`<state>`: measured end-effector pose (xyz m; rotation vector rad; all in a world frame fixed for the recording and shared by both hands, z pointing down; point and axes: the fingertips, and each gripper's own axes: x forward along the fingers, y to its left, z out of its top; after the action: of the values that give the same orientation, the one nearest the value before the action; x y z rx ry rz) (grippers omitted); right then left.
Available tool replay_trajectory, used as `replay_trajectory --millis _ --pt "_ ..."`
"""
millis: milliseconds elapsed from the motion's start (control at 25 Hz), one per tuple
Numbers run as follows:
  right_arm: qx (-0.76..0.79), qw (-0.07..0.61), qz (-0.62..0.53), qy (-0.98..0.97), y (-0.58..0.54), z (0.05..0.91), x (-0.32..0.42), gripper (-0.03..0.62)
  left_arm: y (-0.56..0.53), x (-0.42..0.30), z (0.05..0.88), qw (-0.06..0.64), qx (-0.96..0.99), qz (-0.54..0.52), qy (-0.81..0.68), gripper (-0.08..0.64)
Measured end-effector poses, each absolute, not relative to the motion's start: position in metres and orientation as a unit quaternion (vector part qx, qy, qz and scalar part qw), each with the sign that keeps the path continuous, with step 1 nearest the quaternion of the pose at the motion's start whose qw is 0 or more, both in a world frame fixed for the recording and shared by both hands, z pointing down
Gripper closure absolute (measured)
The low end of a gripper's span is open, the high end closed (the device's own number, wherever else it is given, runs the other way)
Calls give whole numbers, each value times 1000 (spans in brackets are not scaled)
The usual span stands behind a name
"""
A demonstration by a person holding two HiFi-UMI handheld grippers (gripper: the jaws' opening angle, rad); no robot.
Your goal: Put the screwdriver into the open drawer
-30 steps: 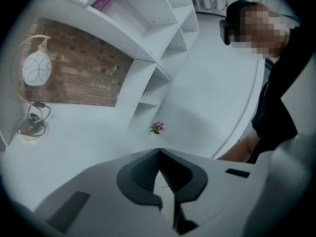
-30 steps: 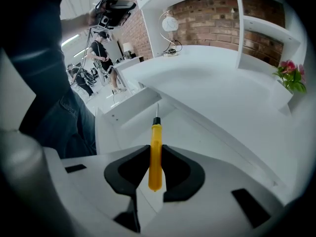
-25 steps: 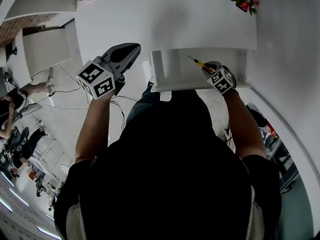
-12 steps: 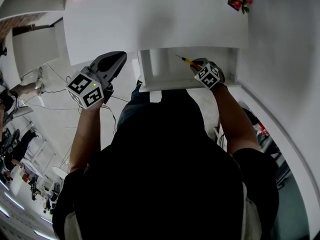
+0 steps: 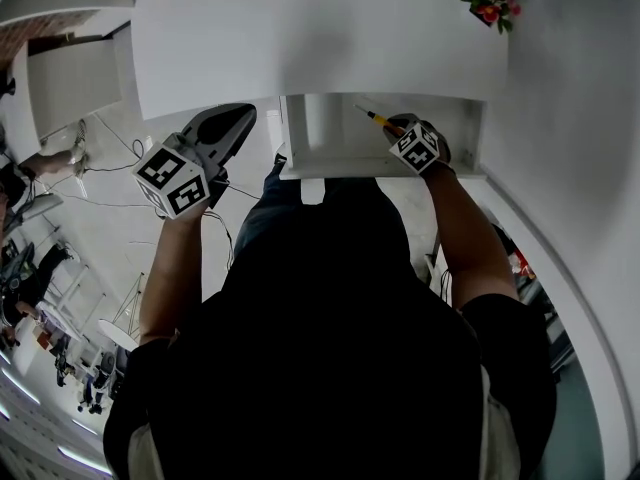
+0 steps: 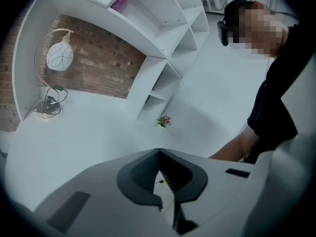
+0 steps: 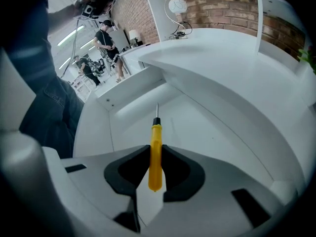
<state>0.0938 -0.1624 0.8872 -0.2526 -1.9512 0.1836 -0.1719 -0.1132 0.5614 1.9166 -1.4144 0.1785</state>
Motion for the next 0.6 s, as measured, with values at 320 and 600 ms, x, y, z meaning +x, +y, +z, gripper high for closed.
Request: replay_trajectory --millis 320,600 --pt "-112 557 72 -820 -165 904 89 511 -106 -167 569 371 745 67 -550 545" --pt "-114 561 53 -818 -167 916 88 509 -102 -161 574 369 751 70 -543 545"
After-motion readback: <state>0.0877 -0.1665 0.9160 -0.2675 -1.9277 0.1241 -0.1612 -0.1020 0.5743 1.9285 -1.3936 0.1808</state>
